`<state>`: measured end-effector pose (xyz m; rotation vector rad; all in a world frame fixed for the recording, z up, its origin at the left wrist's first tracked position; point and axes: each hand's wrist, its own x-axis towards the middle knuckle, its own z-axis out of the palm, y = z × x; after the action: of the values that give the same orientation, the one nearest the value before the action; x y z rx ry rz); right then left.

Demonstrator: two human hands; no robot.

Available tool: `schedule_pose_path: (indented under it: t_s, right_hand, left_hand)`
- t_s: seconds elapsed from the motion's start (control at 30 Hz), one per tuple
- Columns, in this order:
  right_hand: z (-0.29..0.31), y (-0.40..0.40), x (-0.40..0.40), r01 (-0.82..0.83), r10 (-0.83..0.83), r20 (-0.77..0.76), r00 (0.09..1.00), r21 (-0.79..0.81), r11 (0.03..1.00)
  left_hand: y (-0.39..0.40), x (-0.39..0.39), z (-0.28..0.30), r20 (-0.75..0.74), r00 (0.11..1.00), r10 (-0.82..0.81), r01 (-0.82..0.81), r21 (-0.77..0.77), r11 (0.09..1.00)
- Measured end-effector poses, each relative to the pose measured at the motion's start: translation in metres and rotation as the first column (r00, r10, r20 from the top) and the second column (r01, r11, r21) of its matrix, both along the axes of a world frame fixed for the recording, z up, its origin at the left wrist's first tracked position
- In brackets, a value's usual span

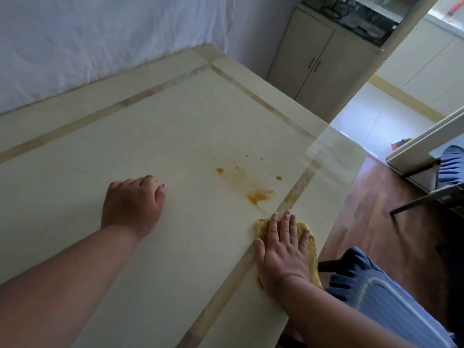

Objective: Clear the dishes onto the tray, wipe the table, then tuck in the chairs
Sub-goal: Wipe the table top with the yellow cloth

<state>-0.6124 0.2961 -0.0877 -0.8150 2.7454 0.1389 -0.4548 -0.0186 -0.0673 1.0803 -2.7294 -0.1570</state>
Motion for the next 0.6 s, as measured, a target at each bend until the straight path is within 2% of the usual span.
schedule_pose_path:
  t_s: [0.2, 0.3, 0.4, 0.5, 0.6]
  right_hand:
    - [0.007, -0.054, -0.049, -0.298, 0.297, 0.022, 0.955, 0.021, 0.954]
    - [0.01, -0.09, -0.072, -0.481, 0.481, 0.022, 0.876, 0.005, 0.876]
    - [0.008, -0.137, -0.099, -0.65, 0.651, 0.016, 0.759, -0.036, 0.759]
    - [0.001, -0.19, -0.12, -0.736, 0.737, -0.011, 0.675, -0.062, 0.674]
    - [-0.001, -0.241, -0.13, -0.771, 0.772, -0.019, 0.635, -0.084, 0.632]
  left_hand:
    - [-0.049, -0.015, -0.02, -0.078, 0.989, 0.124, -0.124, 0.011, 0.992]
    - [-0.067, -0.031, -0.034, -0.115, 0.97, 0.212, -0.211, 0.02, 0.977]
    - [-0.074, -0.051, -0.043, -0.093, 0.944, 0.318, -0.311, 0.082, 0.947]
    - [-0.07, -0.059, -0.051, -0.077, 0.921, 0.383, -0.375, 0.099, 0.922]
    - [-0.062, -0.061, -0.05, -0.042, 0.914, 0.403, -0.398, 0.093, 0.913]
